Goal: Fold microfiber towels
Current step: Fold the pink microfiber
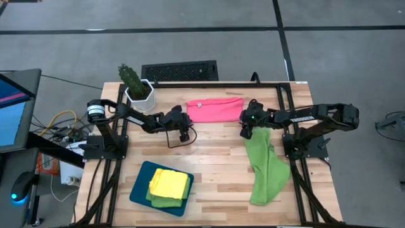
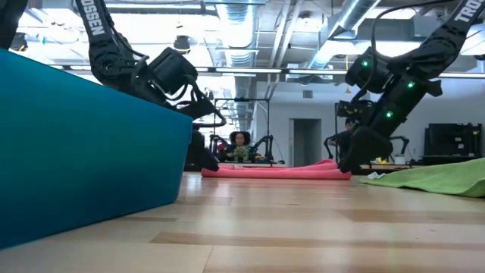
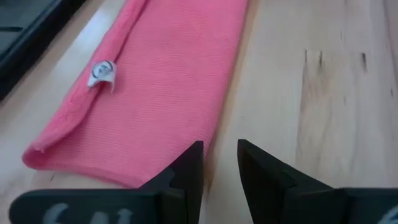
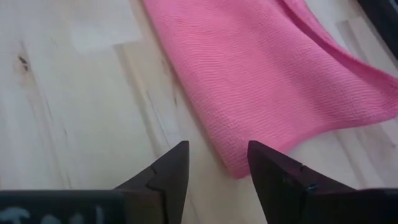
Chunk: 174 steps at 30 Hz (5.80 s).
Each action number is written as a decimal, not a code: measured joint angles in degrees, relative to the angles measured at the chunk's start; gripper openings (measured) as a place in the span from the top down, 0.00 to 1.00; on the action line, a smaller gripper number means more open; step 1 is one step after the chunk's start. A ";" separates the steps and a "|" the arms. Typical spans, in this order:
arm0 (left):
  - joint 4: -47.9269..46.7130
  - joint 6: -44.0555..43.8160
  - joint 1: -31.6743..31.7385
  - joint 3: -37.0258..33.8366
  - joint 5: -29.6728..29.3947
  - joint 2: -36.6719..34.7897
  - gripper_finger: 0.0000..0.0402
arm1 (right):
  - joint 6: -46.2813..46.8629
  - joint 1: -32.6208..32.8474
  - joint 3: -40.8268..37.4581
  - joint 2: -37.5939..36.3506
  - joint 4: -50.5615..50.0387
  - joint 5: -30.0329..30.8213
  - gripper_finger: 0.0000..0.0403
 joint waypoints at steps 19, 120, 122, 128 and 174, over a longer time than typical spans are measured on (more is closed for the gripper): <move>-2.31 -2.17 2.65 0.06 4.21 -0.02 0.79 | -1.87 -1.33 0.27 6.58 2.55 -0.25 0.88; -64.16 -10.69 -6.34 21.87 -13.12 -26.75 1.00 | 14.88 26.12 21.53 -17.18 -30.53 20.55 0.99; -63.02 -10.22 -5.61 21.21 -13.11 -25.53 1.00 | 15.29 25.12 21.56 -16.37 -30.48 20.72 0.99; -55.92 -1.93 -0.11 20.20 -14.76 -19.20 1.00 | 12.87 17.93 20.92 -11.13 -27.65 24.68 0.99; -43.99 -7.73 -15.07 2.47 -13.12 -17.09 0.61 | 34.42 45.62 16.93 13.00 -11.73 16.05 0.97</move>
